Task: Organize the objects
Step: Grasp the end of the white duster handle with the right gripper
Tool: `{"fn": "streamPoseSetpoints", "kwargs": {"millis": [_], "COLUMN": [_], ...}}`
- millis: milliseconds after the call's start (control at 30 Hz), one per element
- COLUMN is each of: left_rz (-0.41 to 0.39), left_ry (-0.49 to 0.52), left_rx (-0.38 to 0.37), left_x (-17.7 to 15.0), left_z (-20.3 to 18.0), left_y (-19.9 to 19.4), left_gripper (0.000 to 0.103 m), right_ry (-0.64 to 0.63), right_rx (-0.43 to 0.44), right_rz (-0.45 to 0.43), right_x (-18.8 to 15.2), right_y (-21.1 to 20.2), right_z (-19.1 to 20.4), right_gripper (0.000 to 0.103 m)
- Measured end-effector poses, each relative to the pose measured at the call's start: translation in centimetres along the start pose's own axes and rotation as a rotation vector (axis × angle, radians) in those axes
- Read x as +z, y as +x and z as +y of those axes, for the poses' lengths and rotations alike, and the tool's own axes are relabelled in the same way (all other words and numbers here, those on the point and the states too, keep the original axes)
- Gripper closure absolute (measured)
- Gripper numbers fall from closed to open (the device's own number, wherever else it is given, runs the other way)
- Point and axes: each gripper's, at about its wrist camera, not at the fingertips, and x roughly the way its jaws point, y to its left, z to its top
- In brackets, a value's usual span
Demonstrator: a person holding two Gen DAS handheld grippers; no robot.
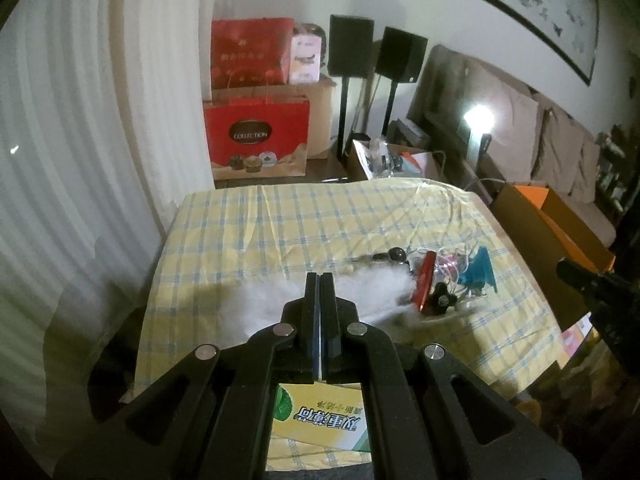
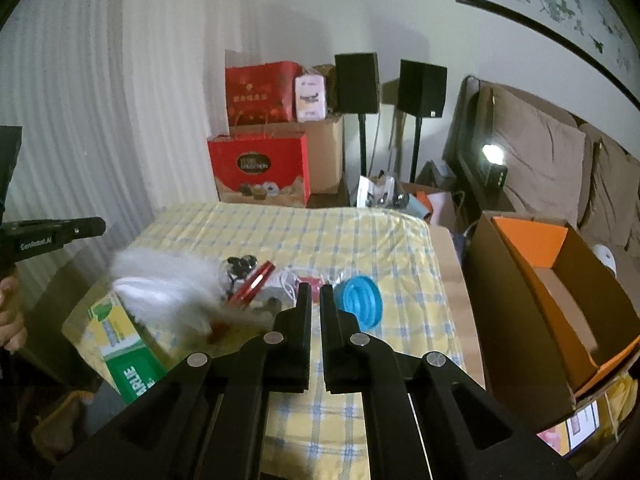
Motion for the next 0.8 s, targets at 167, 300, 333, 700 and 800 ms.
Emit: {"fn": "streamPoseSetpoints", "kwargs": {"millis": [167, 300, 333, 700, 800], "left_rz": [0.05, 0.161, 0.185, 0.225, 0.188], "left_ry": [-0.019, -0.11, -0.119, -0.018, 0.011], "left_rx": [0.036, -0.009, -0.026, 0.022, 0.076], "left_x": [-0.3, -1.1, -1.5, -3.0, -3.2], "left_z": [1.1, 3.4, 3.7, 3.0, 2.9], "left_y": [1.5, 3.6, 4.2, 7.2, 7.6], "left_gripper": [0.103, 0.089, 0.086, 0.025, 0.013], "right_ry": [-0.01, 0.007, 0.014, 0.021, -0.005], "right_rx": [0.001, 0.024, 0.031, 0.084, 0.069], "right_rz": [0.03, 0.107, 0.138, 0.276, 0.288], "right_x": [0.1, -1.1, -1.6, -5.4, -6.0], "right_y": [0.8, 1.9, 2.3, 6.3, 7.2], "right_z": [0.2, -0.3, -0.5, -0.3, -0.1], "right_gripper": [0.1, 0.098, 0.098, 0.053, 0.05]}}
